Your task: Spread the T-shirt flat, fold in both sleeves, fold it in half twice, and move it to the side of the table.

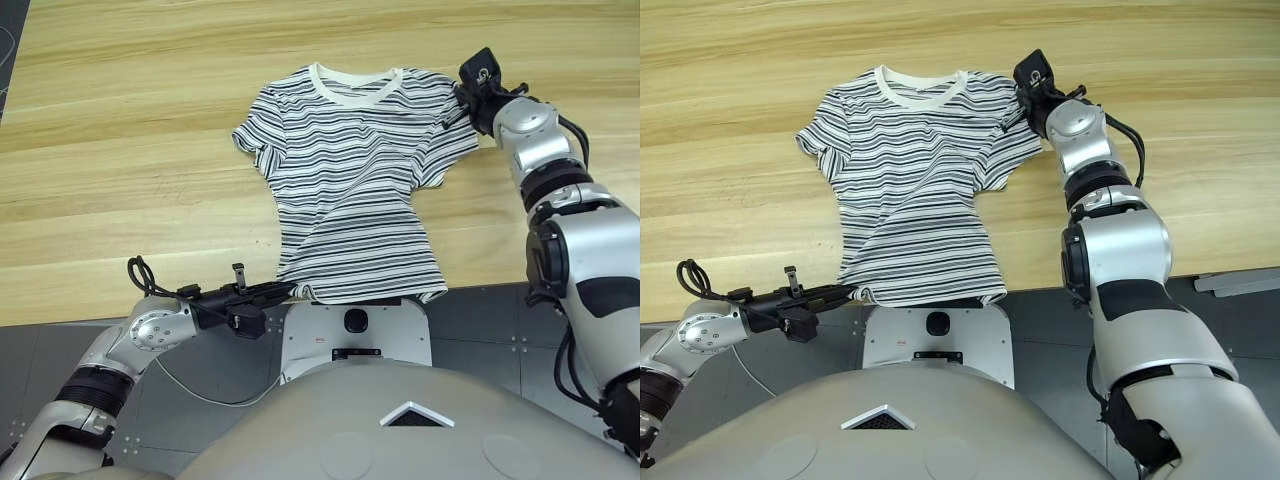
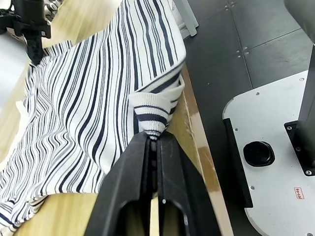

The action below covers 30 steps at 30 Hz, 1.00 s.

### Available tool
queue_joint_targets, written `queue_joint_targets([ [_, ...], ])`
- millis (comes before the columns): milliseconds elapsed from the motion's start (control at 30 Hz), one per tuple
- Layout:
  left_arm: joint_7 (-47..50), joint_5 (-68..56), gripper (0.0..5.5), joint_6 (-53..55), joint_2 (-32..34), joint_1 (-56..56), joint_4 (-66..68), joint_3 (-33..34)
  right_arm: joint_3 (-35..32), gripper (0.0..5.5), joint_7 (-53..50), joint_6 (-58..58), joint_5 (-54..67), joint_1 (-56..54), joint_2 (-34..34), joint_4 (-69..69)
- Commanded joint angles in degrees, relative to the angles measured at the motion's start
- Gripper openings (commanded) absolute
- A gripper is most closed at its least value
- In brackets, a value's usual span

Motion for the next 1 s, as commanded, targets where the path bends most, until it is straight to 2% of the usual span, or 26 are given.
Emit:
queue_joint_targets([
  [33, -0.2, 1.0, 0.13, -0.7, 1.4, -0.5, 4.0, 1.2, 1.0, 0.1, -2.0, -1.8, -2.3, -2.3, -1.4, 0.6],
  [367, 1.6, 3.8, 0.13, -5.5, 4.5, -3.9, 11.0, 4.9, 3.6, 0.1, -4.5, -2.9, -7.2, -3.1, -2.2, 1.5],
  [700, -1.1, -0.2, 0.13, -7.7, 4.7, 0.3, 6.3, 1.2, 5.1, 0.1, -5.9, -2.6, -9.9, -2.7, -1.2, 2.0],
  [1000, 3.6, 6.6, 0.13, -9.0, 5.2, -5.9, 11.9, 6.7, 14.3, 0.1, -14.2, -6.4, -20.5, -4.1, -2.8, 2.2],
])
